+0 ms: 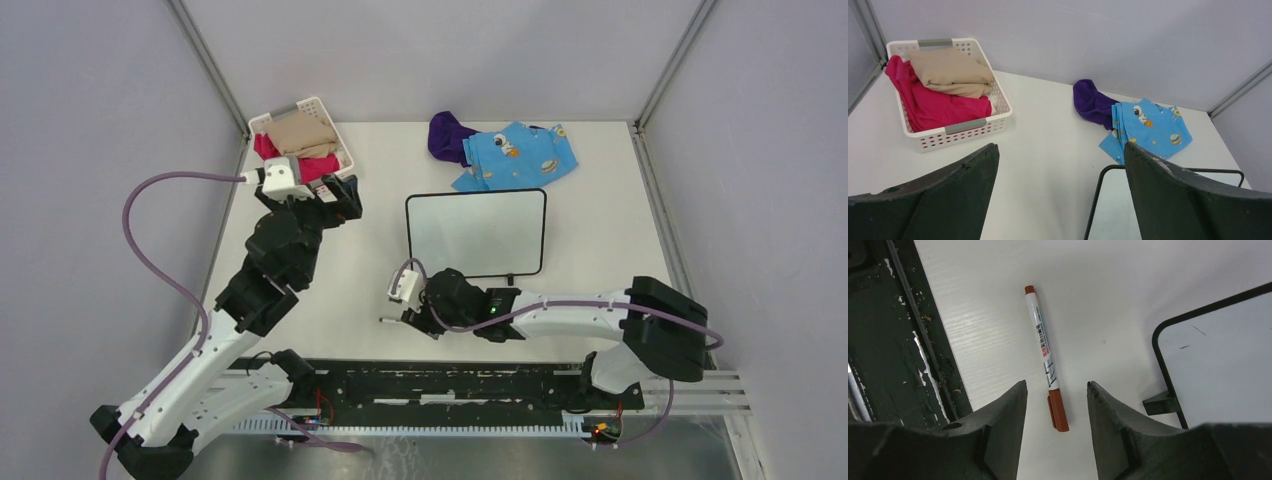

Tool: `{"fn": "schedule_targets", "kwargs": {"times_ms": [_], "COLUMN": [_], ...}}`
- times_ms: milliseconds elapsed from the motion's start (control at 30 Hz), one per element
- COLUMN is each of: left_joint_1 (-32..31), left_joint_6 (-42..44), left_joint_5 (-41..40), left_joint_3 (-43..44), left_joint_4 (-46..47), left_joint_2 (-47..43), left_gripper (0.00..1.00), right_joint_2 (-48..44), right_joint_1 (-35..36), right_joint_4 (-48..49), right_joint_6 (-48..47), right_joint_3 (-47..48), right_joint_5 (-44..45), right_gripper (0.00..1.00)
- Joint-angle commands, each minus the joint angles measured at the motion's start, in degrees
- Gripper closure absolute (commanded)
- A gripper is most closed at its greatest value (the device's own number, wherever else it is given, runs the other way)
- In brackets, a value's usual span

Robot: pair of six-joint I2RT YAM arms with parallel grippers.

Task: Write a sentence on the whiteboard
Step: Open the whiteboard marker at the center of the board.

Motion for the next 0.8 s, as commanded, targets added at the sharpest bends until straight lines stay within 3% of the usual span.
{"fn": "schedule_targets", "kwargs": {"times_ms": [0, 467, 767], "left_joint_1": [0.27, 0.27, 0.25], "left_joint_6": [0.42, 0.51, 0.32], "left_joint_5": [-4.74, -6.21, -5.84], "left_joint_3": [-0.43, -0.19, -0.19], "left_joint_4": [3.06, 2.82, 2.74], "left_joint_2": [-2.48, -3.06, -3.05], "left_gripper": [0.0, 0.0, 0.0], "right_joint_2": [4.76, 16.94, 18.53], "right_joint_1": [0.97, 1.83, 1.76], "right_joint_4": [-1.93, -5.09, -6.22], "right_joint_6": [-2.29, -1.04, 0.54], "right_joint_3": [4.86, 12.42, 10.49], "right_joint_5": [-3.22, -0.28, 1.63], "right_gripper": [0.47, 0.59, 0.72]}}
